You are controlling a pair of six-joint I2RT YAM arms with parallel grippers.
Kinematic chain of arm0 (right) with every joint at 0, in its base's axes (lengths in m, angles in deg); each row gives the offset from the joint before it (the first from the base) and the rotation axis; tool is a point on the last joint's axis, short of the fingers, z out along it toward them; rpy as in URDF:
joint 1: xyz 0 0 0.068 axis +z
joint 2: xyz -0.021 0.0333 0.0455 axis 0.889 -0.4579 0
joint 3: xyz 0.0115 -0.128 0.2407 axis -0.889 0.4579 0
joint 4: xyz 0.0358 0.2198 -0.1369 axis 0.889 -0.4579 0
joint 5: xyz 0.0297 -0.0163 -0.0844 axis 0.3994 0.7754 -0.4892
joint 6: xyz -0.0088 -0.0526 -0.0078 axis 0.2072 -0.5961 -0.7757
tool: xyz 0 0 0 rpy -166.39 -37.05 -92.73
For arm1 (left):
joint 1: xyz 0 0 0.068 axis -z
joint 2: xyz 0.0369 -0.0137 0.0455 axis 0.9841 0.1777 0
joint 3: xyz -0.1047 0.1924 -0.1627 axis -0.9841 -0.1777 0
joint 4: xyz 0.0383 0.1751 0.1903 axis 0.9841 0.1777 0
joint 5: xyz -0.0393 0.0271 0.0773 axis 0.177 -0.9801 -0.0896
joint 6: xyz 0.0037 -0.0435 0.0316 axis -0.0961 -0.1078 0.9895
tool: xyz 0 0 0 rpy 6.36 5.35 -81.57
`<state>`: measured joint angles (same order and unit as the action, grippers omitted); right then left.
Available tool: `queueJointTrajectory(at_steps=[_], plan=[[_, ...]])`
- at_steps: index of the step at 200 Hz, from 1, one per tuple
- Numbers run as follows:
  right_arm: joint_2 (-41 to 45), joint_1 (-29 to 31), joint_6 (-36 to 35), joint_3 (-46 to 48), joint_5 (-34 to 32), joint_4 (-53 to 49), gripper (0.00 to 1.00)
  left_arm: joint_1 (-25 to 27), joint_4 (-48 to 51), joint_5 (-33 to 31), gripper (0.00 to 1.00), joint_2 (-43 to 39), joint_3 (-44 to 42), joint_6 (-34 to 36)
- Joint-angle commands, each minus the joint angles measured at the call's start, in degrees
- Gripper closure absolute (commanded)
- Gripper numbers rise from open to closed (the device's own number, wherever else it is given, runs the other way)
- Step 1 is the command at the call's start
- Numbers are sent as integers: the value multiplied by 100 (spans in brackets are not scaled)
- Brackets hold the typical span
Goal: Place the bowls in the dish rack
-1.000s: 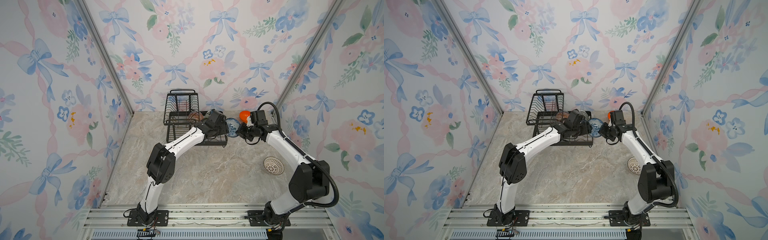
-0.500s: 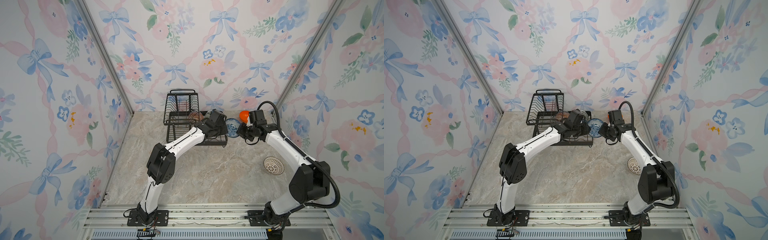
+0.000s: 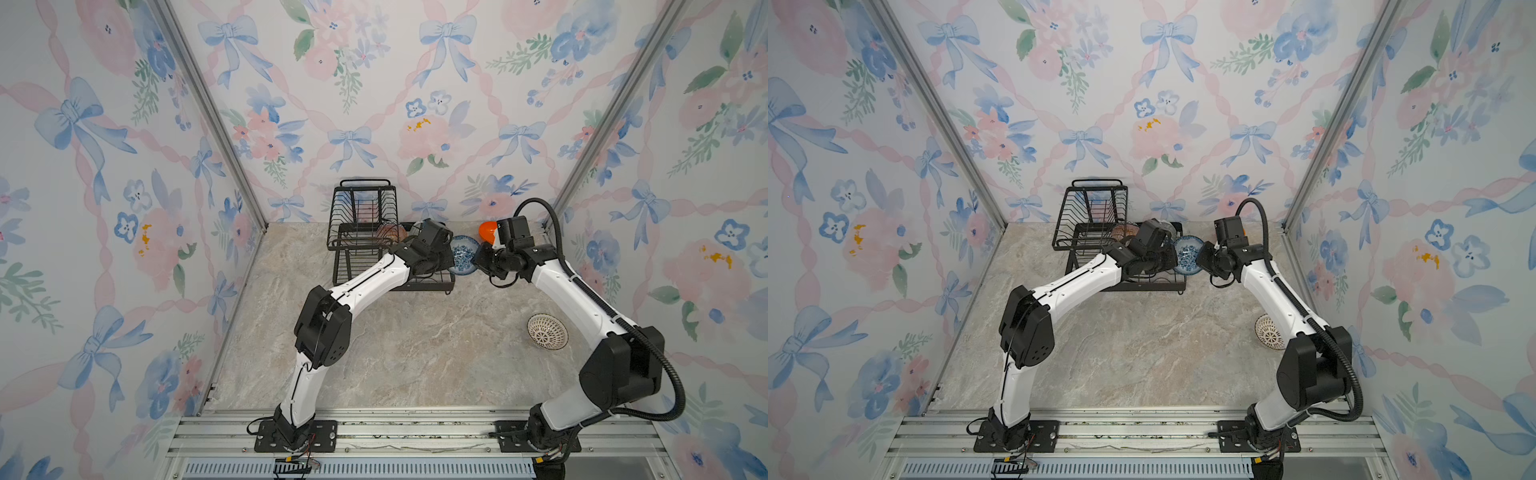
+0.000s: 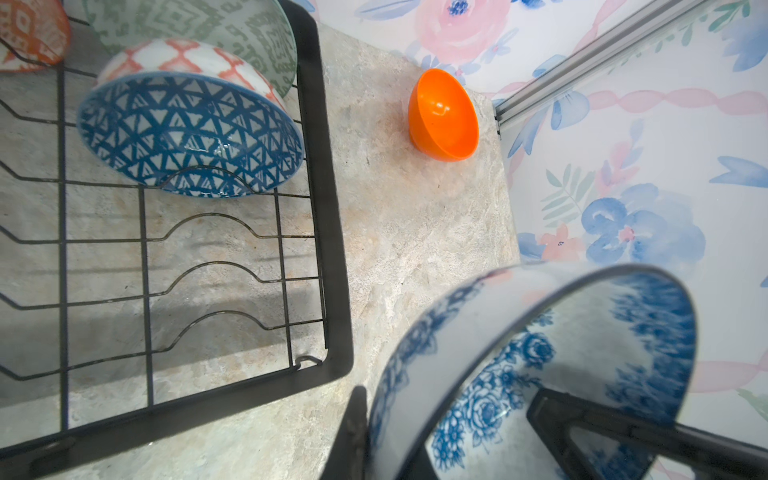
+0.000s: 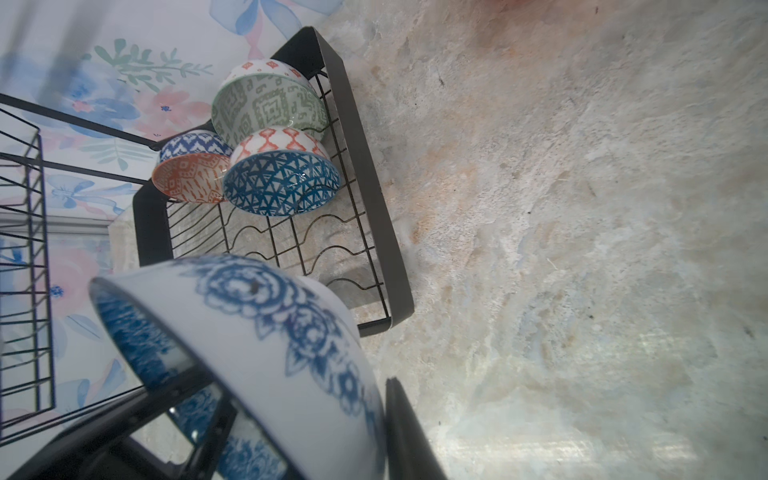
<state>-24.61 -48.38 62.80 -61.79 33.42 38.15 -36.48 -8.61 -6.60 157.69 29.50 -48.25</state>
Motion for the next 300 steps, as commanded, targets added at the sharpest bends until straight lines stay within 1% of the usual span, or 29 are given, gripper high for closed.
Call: queueJointTrajectory(at_steps=[1,14,29,49,69,87,109,123,125,128,133,153,176,189,222,255,268,300], plan=[[131,-40,4,-233,-42,22,72,4,-15,-101,100,-124,45,10],[155,-49,28,-241,-16,1,65,4,-30,-231,100,-169,48,12],[188,-79,71,-266,74,-13,63,4,-24,-399,100,-200,82,46],[258,-148,179,-298,222,-1,58,4,-24,-637,100,-217,118,67],[353,-205,320,-373,303,2,50,4,-33,-820,100,-206,170,93],[424,-287,453,-436,416,6,37,4,-34,-1025,100,-177,272,166],[513,-368,594,-499,570,22,15,-5,-56,-1344,100,-135,430,243],[597,-428,722,-584,621,24,3,2,-106,-1422,100,-67,598,380],[619,-440,745,-586,636,34,0,4,-110,-1424,100,-45,628,391],[649,-446,788,-591,634,58,3,4,-111,-1431,100,-24,668,425],[706,-460,848,-598,644,133,3,3,-120,-1462,100,10,743,471],[819,-529,1166,-673,777,354,3,37,-260,-1801,100,11,809,642],[823,-618,1765,-753,1061,586,3,74,-766,-2212,100,-109,574,901],[888,-648,2085,-796,1136,695,3,74,-1171,-2368,100,-198,394,1082],[955,-586,2419,-1099,1068,895,3,66,-2431,-2727,100,-394,-127,1803],[876,-554,3410,-858,1374,1655,3,66,-4143,-2990,100,-659,-955,2574],[836,-517,3656,-825,1390,1805,3,66,-4418,-3077,100,-620,-961,2813],[690,-418,4324,-771,1411,2240,3,90,-4930,-3016,100,-484,-935,3178]])
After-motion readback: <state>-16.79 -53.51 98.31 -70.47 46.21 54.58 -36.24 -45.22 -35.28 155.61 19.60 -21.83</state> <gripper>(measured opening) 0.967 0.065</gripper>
